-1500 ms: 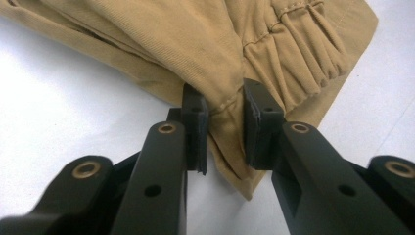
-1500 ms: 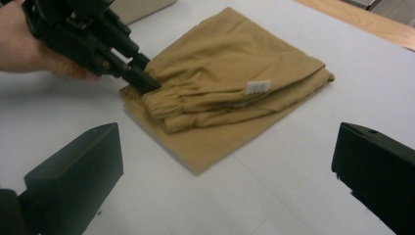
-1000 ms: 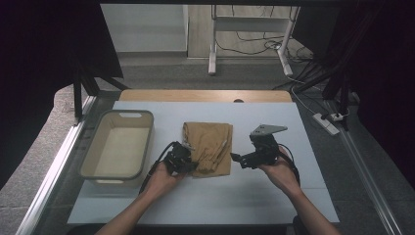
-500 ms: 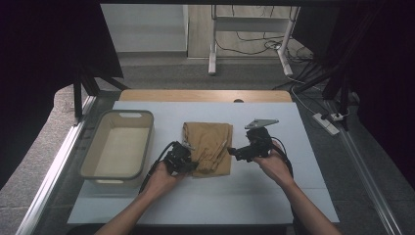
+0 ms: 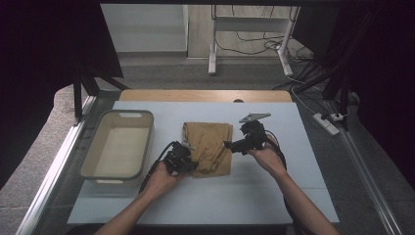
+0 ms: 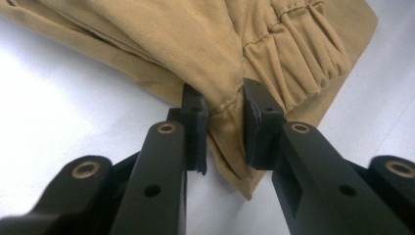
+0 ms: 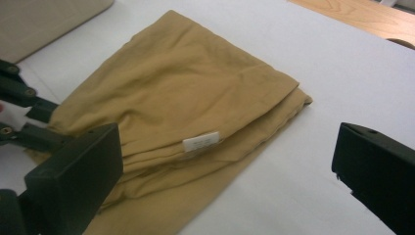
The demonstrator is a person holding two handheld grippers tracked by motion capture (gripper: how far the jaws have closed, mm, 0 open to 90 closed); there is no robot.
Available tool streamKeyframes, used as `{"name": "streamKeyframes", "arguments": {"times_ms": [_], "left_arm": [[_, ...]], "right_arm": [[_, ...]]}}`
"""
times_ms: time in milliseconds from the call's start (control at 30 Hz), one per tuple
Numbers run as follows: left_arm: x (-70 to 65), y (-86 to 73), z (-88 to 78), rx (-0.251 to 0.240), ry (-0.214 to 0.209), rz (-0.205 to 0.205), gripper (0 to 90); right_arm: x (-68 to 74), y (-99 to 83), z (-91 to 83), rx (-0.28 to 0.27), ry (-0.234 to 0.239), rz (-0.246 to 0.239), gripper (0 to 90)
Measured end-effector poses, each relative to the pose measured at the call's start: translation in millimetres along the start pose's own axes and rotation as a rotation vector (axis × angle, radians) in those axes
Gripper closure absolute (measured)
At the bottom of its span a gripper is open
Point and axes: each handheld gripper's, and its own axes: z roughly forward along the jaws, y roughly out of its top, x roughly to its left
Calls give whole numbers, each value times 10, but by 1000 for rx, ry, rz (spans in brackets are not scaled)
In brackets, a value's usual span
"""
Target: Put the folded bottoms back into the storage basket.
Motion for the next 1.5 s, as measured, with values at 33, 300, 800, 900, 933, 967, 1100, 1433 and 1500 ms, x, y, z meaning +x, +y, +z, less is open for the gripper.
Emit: {"name": "streamKeyframes", "arguments": {"times_ms": [33,300,800,900,933,967,1100,1433,1500], "left_arm": [[0,0,0,0,0,0,727],[2,0,0,0,-1,-1,726],[2,0,1,-1,-3,-4,726],[4,0,1,-1,-5,-5,726],[4,0,1,-1,-5,-6,726],[5,0,1,-1,-6,-6,726],[6,0,1,-1,-6,-7,726],[10,0,1,0,-10,-8,726],[12,0,1,0,-11,-8,726]], "right_arm": [[-11,8,13,5,-2,0,0],[-57,81,146,31,-46,-12,0],[-139,238,386,54,-63,7,0],[-177,263,427,57,-72,15,0],[-192,272,441,58,-74,20,0],[-208,280,454,58,-77,23,0],[-271,309,511,57,-88,45,0],[-425,349,687,85,-104,82,0],[-451,359,720,96,-109,87,0]]}}
